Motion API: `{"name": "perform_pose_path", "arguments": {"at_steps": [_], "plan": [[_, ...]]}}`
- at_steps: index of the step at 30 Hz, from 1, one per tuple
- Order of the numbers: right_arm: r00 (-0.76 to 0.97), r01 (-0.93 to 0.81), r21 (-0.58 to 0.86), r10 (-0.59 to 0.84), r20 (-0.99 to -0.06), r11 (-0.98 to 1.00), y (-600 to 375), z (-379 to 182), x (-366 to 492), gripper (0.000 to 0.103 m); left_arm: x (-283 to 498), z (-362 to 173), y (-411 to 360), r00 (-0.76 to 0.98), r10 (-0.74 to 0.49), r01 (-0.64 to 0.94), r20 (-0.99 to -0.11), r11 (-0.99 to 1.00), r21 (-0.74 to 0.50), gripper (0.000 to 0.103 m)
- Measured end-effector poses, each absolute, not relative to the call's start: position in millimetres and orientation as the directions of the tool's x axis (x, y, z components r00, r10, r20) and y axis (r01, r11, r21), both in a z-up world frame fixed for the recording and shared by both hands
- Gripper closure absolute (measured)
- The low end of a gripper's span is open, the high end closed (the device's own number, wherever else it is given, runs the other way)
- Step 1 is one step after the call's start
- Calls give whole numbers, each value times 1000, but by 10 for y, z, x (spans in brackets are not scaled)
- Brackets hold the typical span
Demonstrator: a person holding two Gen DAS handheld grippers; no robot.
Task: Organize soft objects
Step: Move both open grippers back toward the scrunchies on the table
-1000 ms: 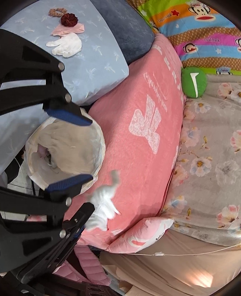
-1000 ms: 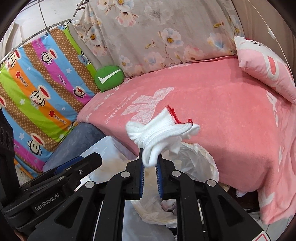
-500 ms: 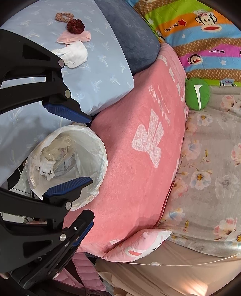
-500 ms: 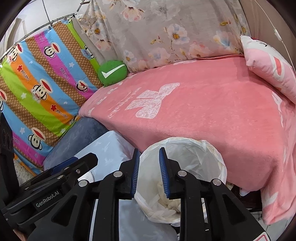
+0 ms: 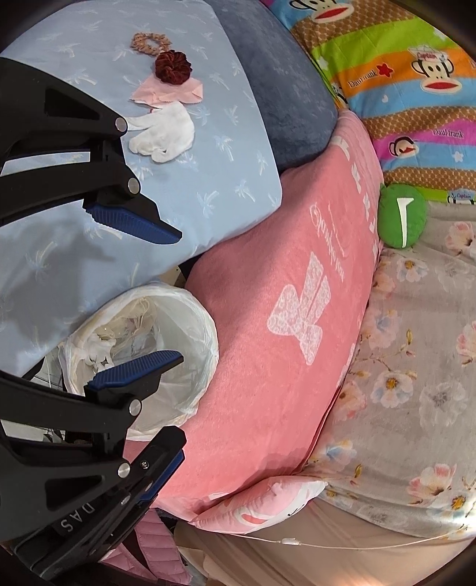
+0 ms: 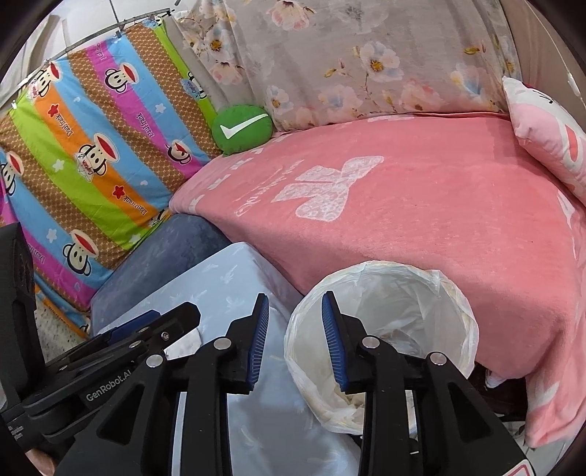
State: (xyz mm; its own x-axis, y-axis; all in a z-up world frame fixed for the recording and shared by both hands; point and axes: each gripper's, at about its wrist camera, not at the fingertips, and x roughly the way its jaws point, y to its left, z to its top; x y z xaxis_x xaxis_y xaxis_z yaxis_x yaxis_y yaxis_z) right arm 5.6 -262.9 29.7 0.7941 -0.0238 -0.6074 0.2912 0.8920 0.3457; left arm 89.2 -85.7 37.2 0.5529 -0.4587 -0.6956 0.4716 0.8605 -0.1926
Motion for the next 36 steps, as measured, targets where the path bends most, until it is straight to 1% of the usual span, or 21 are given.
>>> {"name": "perform_pose_path", "arguments": {"at_steps": [5, 21, 22, 24, 36], "plan": [[788, 268, 335, -6, -615, 903, -2468, 285, 120, 72, 936, 335, -677, 559, -448, 441, -698, 873, -206, 42], [759, 158, 297, 77, -647, 942, -1698, 228, 470, 70, 1139, 204, 94, 593, -380, 294, -710, 923, -248, 41], [756, 149, 294, 83, -649, 944, -1636, 222, 496, 70, 1159, 194, 167, 596, -373, 281, -711, 927, -250, 41], [752, 133, 288, 92, -653, 948, -1509, 212, 543, 65, 1185, 173, 297, 604, -356, 256, -713, 934, -250, 41], [698, 22, 259, 170, -695, 966, -670, 26, 901, 64, 1324, -59, 1166, 626, -236, 80, -743, 967, -241, 41]]}}
